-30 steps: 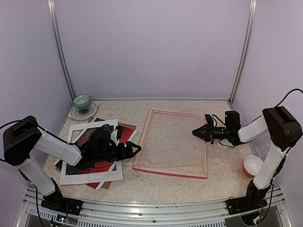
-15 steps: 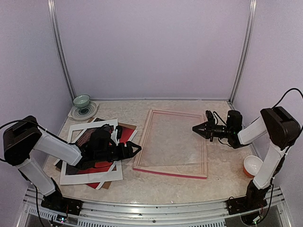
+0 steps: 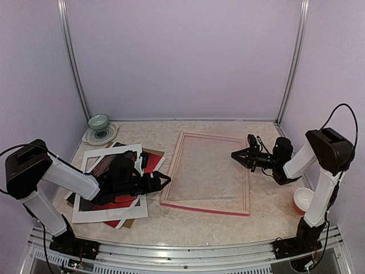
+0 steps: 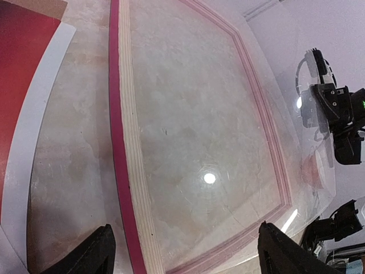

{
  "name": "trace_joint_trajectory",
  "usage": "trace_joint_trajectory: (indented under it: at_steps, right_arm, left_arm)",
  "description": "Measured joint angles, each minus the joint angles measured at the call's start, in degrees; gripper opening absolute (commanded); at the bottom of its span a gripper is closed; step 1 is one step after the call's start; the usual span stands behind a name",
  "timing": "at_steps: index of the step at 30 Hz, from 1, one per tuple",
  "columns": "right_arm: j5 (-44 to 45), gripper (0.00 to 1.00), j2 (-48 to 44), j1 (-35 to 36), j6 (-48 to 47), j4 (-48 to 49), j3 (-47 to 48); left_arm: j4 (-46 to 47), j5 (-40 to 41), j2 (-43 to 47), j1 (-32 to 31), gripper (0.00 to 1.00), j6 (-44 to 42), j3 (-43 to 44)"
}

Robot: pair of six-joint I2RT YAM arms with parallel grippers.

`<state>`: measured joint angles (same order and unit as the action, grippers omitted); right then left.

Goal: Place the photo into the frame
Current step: Place the glass panel at the frame body.

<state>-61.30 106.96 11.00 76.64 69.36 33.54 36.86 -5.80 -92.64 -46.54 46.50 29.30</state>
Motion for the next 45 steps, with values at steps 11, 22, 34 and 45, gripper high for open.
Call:
trace_joint_trajectory:
  at_steps: [11,22,34,45]
  right_arm:
    - [0.0,0.06,5.4,0.6,9.1,13.7,0.0]
    - [0.3,0.07,7.9,0.6,15.8,19.0,0.0]
    - [0.9,0.10,11.0,2.0,21.0,19.1,1.2]
    - [0.7,0.38,3.1,2.3,3.3,0.0,2.1]
  left_arm:
    - [0.5,0.0,-0.9,-0.1,0.82,0.1,0.0]
    - [1.3,-0.3,-1.6,-0.2,0.75,0.2,0.0]
    - [2.4,-1.3,-2.3,-0.2,0.65,0.7,0.0]
    - [2.4,-1.3,-2.3,-0.2,0.67,0.7,0.0]
